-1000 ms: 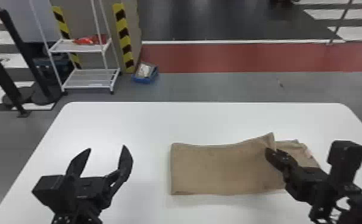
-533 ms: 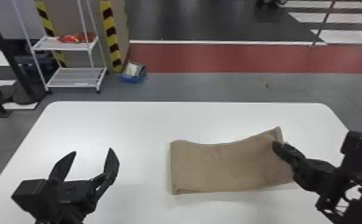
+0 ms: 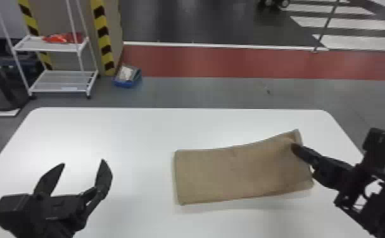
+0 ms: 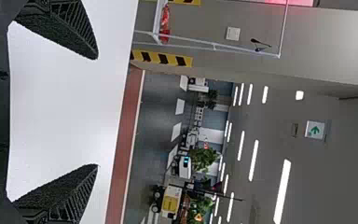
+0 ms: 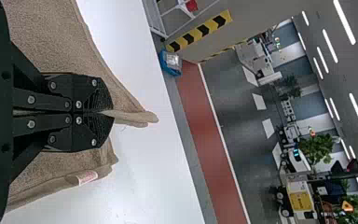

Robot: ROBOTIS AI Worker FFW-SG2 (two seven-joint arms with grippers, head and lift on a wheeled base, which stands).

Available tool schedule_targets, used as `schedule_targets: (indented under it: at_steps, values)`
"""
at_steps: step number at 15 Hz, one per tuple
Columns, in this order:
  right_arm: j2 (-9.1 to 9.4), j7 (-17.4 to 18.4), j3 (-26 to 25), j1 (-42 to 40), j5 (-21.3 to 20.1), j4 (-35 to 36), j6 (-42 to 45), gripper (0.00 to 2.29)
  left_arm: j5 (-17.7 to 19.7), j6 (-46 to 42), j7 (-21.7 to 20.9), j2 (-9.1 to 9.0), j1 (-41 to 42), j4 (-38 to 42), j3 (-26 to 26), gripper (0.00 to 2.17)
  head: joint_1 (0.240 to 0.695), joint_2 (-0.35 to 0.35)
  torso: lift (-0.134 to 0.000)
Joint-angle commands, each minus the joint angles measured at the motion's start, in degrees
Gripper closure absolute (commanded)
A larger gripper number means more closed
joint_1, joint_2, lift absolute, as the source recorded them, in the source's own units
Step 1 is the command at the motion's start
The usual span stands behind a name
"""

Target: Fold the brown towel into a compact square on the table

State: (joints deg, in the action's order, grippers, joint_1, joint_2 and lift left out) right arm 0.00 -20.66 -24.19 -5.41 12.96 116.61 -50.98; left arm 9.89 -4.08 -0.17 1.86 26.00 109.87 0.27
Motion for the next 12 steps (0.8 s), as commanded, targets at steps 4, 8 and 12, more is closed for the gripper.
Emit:
schedule_targets:
  at_steps: [4,8,12]
  values:
    - [-0.62,0.1,-1.9,2.5,0.0,-5.3,-0.7,0.01,-0.1,0.2,-0.1,-0.11,-0.4,-0.5,-0.4,0.04,0.695,-0.122,-0.114]
    - [-1.05,0.1,-5.1,3.1,-0.2,-5.3,-1.7,0.05,-0.1,0.5,-0.1,0.07,-0.6,-0.5,-0.6,0.04,0.695,-0.142,-0.114]
    - [-5.27,-0.2,-5.2,4.2,-1.9,-8.7,-4.9,0.08,-0.1,0.9,-0.1,0.16,-0.8,-0.5,-0.7,0.04,0.695,-0.185,-0.114]
